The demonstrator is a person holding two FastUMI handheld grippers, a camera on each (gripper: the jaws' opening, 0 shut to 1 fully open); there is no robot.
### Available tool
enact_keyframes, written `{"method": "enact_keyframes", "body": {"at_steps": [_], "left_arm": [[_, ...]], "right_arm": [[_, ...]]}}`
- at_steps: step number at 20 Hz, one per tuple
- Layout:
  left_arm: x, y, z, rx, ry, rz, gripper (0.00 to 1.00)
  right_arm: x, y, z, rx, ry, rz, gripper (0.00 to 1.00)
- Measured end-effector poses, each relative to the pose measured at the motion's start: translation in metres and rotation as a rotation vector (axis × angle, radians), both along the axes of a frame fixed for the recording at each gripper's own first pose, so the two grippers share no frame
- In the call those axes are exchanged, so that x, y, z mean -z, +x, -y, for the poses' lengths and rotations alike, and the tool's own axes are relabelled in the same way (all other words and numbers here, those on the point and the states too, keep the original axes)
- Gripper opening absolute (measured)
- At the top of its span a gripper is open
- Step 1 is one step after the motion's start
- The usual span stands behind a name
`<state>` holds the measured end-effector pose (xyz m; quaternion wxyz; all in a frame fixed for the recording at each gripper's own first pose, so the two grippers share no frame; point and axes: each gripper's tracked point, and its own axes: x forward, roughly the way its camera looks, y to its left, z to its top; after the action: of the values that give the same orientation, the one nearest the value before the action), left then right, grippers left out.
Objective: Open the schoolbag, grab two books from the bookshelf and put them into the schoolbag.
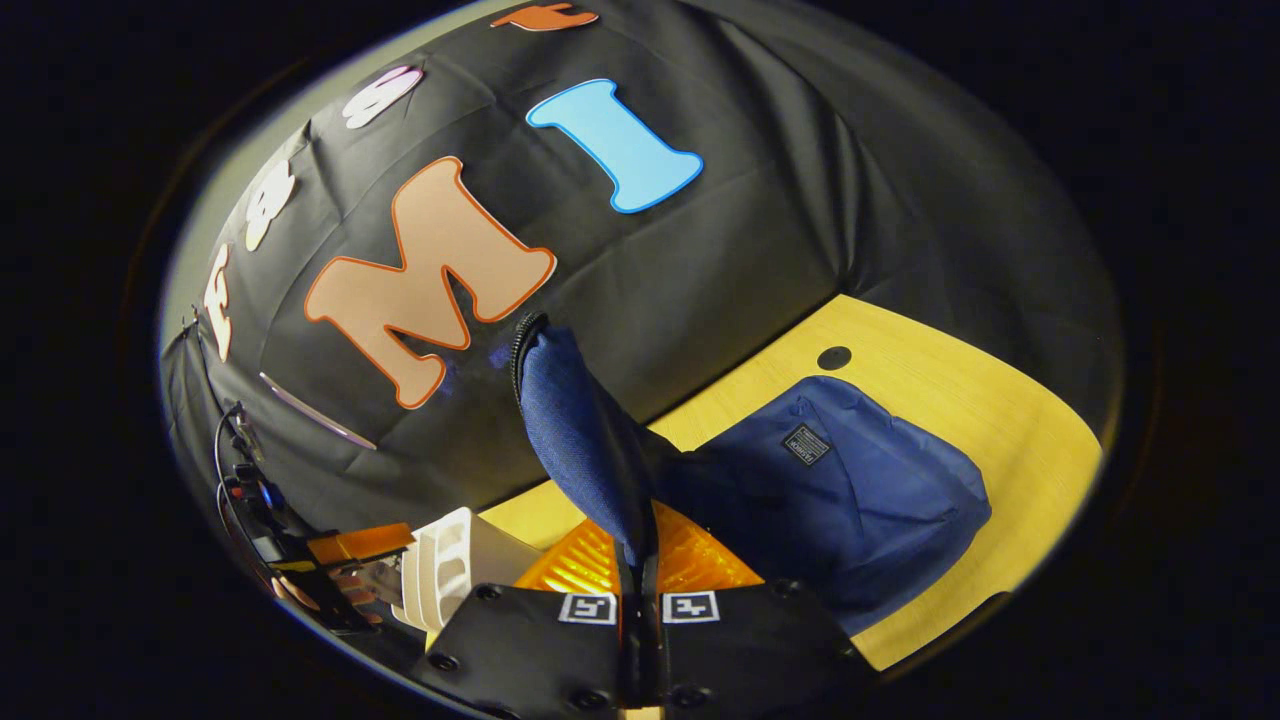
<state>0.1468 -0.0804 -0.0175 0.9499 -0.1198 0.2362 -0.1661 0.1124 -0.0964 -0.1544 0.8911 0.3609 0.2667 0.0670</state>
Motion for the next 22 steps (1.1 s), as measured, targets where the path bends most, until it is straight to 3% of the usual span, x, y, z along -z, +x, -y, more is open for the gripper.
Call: {"method": "enact_keyframes", "body": {"at_steps": [5, 11, 16, 22], "left_arm": [[-0.015, -0.001, -0.074, -0.045, 0.081, 0.037, 0.96], [-0.007, -0.005, -0.154, -0.087, 0.158, 0.002, 0.96], [0.0, -0.004, -0.203, -0.099, 0.174, -0.045, 0.96], [0.031, 0.004, -0.246, -0.083, 0.149, -0.18, 0.96]], "right_arm": [[0.001, -0.001, -0.001, 0.003, -0.005, -0.001, 0.03], [0.003, 0.0, -0.001, 0.009, -0.009, -0.001, 0.03], [0.004, 0.0, -0.001, 0.01, -0.015, -0.003, 0.03], [0.005, -0.001, 0.0, 0.021, -0.014, -0.008, 0.03]]}}
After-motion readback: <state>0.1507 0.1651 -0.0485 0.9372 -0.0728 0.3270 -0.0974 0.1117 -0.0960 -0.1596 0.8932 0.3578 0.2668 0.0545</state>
